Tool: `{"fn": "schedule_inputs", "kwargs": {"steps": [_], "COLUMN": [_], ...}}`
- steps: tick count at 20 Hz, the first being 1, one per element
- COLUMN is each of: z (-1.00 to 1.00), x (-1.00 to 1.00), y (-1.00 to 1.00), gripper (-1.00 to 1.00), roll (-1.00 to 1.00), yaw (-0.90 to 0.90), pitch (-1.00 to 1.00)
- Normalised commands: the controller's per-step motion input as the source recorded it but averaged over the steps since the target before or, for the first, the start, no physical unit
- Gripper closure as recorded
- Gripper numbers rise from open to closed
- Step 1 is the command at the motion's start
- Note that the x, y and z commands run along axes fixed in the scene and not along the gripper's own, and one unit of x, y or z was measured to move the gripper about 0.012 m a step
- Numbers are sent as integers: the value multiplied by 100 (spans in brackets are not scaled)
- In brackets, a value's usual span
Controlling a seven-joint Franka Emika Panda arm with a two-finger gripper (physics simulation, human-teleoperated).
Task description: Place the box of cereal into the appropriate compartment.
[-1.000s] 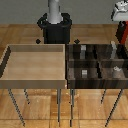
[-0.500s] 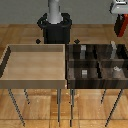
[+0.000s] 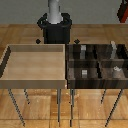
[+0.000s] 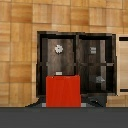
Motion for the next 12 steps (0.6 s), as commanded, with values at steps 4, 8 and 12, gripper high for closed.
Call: {"fn": "schedule_inputs", "kwargs": {"steps": [4, 8, 12], "z": [-75, -100, -100], "x": [0, 0, 0], "y": [0, 0, 0], "gripper": [100, 100, 100], "roll": [0, 0, 0], "yaw": [0, 0, 0], "pitch": [0, 0, 0]}}
